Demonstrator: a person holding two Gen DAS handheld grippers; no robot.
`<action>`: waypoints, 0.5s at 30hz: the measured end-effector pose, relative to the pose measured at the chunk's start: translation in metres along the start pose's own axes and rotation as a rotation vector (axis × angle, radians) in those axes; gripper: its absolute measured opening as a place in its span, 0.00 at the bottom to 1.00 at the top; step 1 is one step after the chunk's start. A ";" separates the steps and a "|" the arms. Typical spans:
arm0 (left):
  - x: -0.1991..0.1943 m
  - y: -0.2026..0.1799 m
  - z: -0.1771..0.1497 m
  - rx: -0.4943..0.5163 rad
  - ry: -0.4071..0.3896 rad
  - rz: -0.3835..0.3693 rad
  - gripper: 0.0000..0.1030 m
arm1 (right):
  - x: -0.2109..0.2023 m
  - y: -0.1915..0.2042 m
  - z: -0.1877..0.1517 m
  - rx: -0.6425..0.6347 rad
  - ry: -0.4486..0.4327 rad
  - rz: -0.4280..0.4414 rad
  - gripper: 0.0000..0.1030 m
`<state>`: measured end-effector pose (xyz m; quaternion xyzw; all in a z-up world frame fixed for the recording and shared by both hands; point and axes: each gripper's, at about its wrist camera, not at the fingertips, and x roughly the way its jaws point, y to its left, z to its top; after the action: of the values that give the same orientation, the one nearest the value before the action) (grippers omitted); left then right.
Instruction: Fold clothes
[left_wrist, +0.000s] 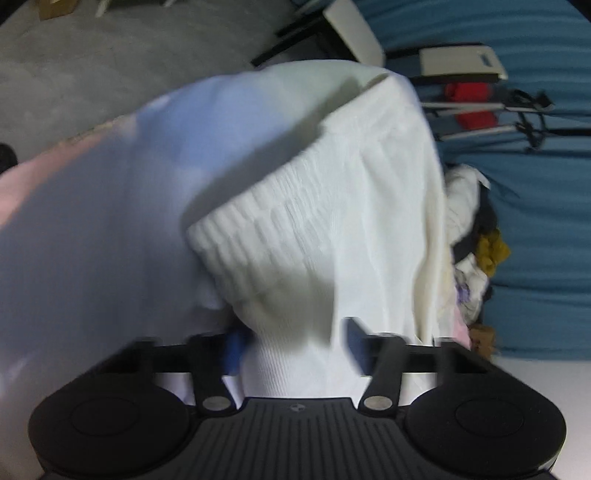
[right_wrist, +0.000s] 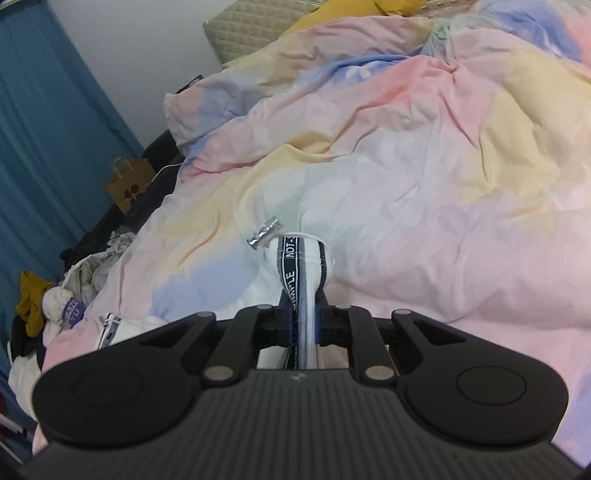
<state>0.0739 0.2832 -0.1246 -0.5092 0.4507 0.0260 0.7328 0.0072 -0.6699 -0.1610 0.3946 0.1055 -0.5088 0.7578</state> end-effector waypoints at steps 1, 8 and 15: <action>0.005 -0.001 -0.001 -0.006 -0.001 0.002 0.27 | 0.000 0.000 0.000 -0.002 -0.001 0.005 0.13; -0.037 -0.007 -0.012 0.007 -0.108 -0.145 0.05 | -0.010 -0.008 0.008 0.069 -0.037 0.053 0.13; -0.103 0.004 -0.037 0.049 -0.140 -0.317 0.05 | -0.039 -0.010 0.024 0.129 -0.161 0.075 0.12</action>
<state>-0.0125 0.2993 -0.0596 -0.5528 0.3131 -0.0652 0.7695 -0.0246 -0.6618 -0.1281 0.4042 -0.0036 -0.5157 0.7554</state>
